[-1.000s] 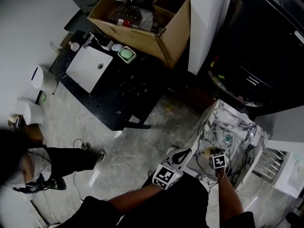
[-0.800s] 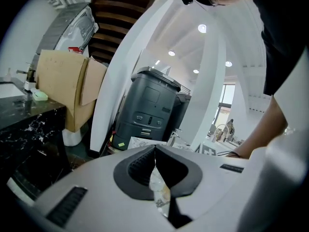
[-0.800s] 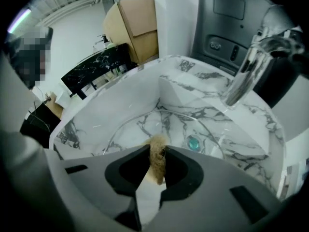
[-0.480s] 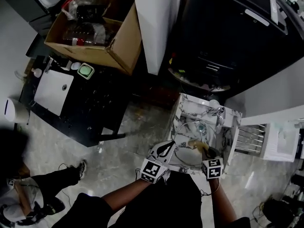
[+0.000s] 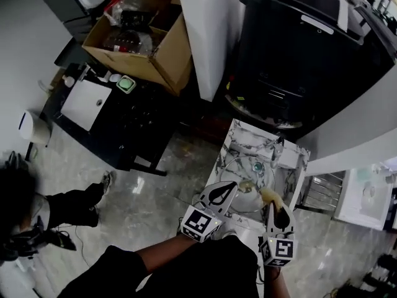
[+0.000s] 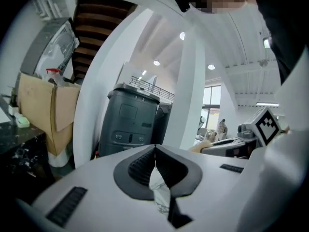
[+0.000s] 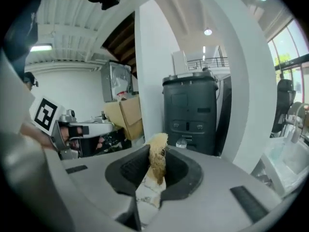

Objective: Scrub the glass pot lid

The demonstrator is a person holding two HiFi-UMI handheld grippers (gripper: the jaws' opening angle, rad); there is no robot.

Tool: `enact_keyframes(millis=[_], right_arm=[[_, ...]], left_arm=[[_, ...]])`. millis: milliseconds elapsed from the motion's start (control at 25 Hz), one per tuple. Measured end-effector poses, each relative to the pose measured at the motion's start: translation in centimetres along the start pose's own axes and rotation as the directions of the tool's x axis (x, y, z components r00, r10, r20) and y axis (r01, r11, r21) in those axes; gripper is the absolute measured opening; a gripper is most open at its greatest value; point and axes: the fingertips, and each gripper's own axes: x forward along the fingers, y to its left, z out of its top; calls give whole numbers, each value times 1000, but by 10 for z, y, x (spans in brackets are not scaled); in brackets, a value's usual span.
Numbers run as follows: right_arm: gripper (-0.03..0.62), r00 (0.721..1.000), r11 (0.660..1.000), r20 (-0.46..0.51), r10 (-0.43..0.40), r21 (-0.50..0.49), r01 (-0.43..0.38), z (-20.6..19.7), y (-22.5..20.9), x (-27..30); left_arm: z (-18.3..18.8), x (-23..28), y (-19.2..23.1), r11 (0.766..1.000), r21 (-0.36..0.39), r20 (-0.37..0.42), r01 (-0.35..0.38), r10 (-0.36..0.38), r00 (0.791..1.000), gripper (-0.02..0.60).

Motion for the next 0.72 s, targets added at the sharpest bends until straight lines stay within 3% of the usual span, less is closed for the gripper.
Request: enact_keyframes(millis=[200, 360, 560, 720], right_arm=[[75, 987, 997, 151, 59, -51, -52, 40, 3, -60], [75, 978, 994, 180, 101, -70, -90, 34, -4, -95], [75, 970, 996, 232, 69, -72, -54, 29, -17, -140], [75, 965, 996, 253, 67, -81, -48, 26, -11, -164]], left_arm=[[26, -20, -63, 998, -29, 66, -58, 60, 996, 17], [17, -29, -124, 997, 3, 85, -73, 72, 994, 17], [24, -48, -174, 992, 49, 130, -119, 111, 985, 17], [21, -60, -201, 994, 57, 126, -89, 81, 989, 17]])
